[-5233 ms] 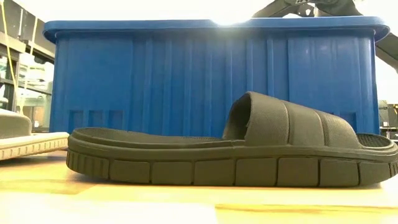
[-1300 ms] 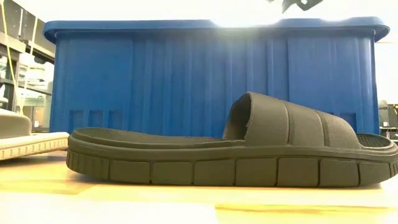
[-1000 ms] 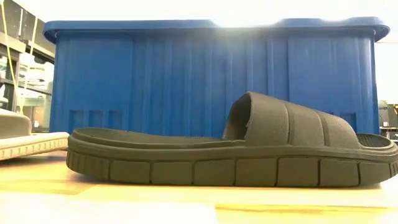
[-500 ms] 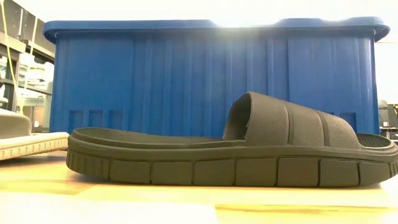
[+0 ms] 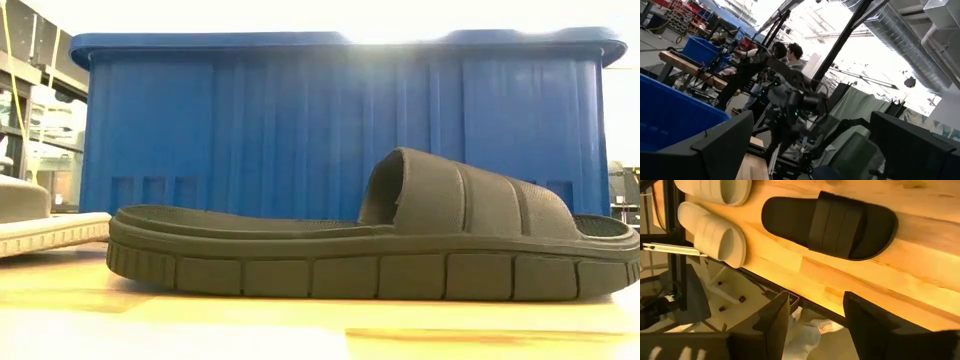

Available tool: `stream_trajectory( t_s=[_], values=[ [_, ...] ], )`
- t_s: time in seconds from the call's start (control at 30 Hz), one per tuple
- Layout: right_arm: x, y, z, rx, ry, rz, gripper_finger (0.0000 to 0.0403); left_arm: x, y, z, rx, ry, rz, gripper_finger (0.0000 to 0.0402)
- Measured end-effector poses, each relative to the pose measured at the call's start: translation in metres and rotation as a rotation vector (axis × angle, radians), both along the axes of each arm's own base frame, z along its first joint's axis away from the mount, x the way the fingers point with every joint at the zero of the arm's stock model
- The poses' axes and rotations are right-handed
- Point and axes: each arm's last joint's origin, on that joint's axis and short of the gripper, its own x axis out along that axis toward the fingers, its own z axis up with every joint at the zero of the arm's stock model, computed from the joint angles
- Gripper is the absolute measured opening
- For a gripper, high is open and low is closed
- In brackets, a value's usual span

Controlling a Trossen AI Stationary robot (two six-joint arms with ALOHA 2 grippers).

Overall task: Pick and place slides into bin
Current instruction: Put the black slide into the blue bin

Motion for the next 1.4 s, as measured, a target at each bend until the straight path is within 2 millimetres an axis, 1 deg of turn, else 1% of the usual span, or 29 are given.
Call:
stream_trajectory(
  t_s=[0.1, 0.27, 0.4, 0.5, 0.67, 0.8, 0.83, 0.9, 0.97, 1.07, 1.17, 1.23, 1.3, 1.37, 1.4],
  values=[
    [0.006, 0.015, -0.015, 0.009, 0.015, -0.018, 0.0187, 0.000, 0.000, 0.000, 0.000, 0.000, -0.001, 0.0392],
    [0.022, 0.042, -0.043, 0.036, -0.004, -0.023, 0.0205, 0.000, 0.000, 0.000, -0.001, 0.000, 0.000, 0.0392],
    [0.032, 0.058, -0.066, 0.044, 0.008, -0.024, 0.0209, 0.000, 0.000, 0.000, -0.004, 0.000, -0.002, 0.0392],
    [0.035, 0.064, -0.076, 0.040, 0.009, -0.042, 0.0209, 0.000, 0.000, 0.000, -0.004, 0.000, -0.002, 0.0392],
    [0.037, 0.067, -0.092, -0.021, 0.033, -0.056, 0.0206, 0.000, 0.000, 0.000, -0.004, 0.000, -0.002, 0.0392],
    [0.048, 0.067, -0.104, -0.043, 0.006, -0.077, 0.0196, 0.000, 0.000, 0.000, -0.005, 0.000, -0.002, 0.0392],
    [0.055, 0.068, -0.105, -0.027, -0.034, -0.074, 0.0193, 0.000, 0.000, 0.000, -0.007, 0.001, -0.003, 0.0392],
    [0.074, 0.070, -0.102, 0.036, -0.156, -0.041, 0.0186, 0.000, 0.000, 0.000, -0.008, 0.001, -0.003, 0.0392],
    [0.096, 0.068, -0.094, 0.093, -0.314, 0.012, 0.0179, 0.000, 0.000, 0.000, -0.008, 0.001, -0.003, 0.0392],
    [0.124, 0.059, -0.078, 0.103, -0.550, 0.089, 0.0169, 0.000, 0.000, 0.000, -0.010, 0.001, -0.003, 0.0392],
    [0.141, 0.044, -0.063, 0.055, -0.722, 0.114, 0.0160, 0.000, 0.000, 0.000, -0.017, 0.002, -0.005, 0.0392],
    [0.147, 0.038, -0.058, 0.002, -0.785, 0.111, 0.0154, 0.000, 0.000, -0.001, -0.027, 0.014, -0.007, 0.0392],
    [0.151, 0.036, -0.061, -0.032, -0.789, 0.122, 0.0149, 0.000, 0.000, -0.002, -0.029, 0.024, -0.008, 0.0392],
    [0.154, 0.038, -0.078, -0.042, -0.727, 0.120, 0.0145, 0.001, 0.000, -0.002, -0.029, 0.026, -0.009, 0.0392],
    [0.157, 0.040, -0.090, -0.040, -0.699, 0.122, 0.0144, 0.000, 0.000, -0.002, -0.031, 0.024, -0.010, 0.0392]
  ],
)
